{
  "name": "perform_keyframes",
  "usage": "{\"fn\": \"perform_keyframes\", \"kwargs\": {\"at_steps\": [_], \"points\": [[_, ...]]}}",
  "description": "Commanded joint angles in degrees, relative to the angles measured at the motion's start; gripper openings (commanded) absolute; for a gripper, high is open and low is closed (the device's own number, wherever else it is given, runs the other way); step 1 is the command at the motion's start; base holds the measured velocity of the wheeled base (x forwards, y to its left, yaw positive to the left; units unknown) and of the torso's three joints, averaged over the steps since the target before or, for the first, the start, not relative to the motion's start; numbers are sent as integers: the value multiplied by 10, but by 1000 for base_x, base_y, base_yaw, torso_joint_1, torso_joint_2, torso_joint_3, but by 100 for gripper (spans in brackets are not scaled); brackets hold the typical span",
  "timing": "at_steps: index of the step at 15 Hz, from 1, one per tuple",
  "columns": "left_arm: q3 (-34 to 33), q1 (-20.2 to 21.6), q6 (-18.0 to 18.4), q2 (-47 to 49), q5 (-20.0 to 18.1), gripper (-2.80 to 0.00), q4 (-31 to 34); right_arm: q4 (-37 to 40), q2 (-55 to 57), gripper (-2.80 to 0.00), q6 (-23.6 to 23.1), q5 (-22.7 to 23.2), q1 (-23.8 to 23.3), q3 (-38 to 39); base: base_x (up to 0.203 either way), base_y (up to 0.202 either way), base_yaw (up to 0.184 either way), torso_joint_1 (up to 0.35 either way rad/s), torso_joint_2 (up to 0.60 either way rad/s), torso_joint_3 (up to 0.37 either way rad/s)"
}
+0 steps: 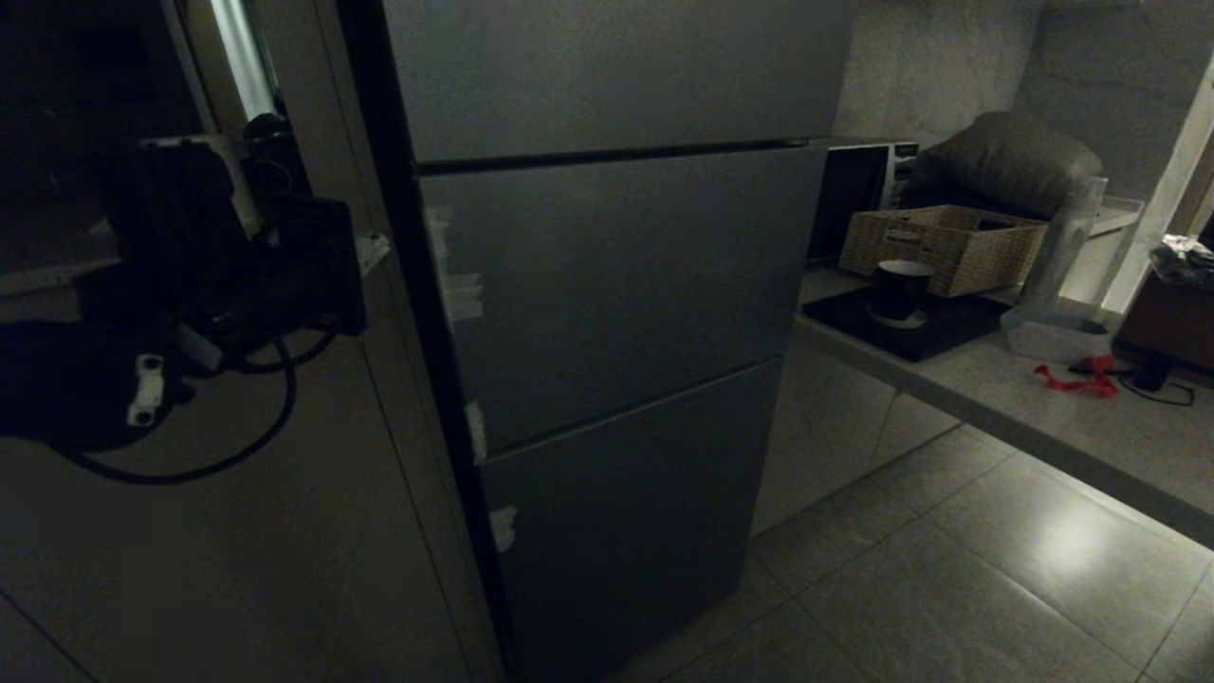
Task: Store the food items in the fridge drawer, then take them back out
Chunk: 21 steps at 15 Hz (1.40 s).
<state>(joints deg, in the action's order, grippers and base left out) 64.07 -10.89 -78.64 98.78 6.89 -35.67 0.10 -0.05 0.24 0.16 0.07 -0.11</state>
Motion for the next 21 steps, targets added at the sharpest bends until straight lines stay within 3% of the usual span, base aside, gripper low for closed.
{"fn": "perform_keyframes", "kwargs": {"at_steps": [1, 9, 16, 21], "points": [[16, 0, -5, 31, 0, -280, -8, 0, 0, -280, 0, 0, 0, 0, 0, 0, 0, 0, 0, 0], [55, 1, -6, 105, 3, -280, -81, 0, 0, -280, 1, 0, 0, 0, 0, 0, 0, 0, 0, 0], [110, 2, -19, 167, 31, -280, -84, 0, 0, -280, 1, -1, 0, 0, 0, 0, 0, 0, 0, 0], [103, -2, -21, 174, 3, -280, -82, 0, 0, -280, 1, 0, 0, 0, 0, 0, 0, 0, 0, 0]]}}
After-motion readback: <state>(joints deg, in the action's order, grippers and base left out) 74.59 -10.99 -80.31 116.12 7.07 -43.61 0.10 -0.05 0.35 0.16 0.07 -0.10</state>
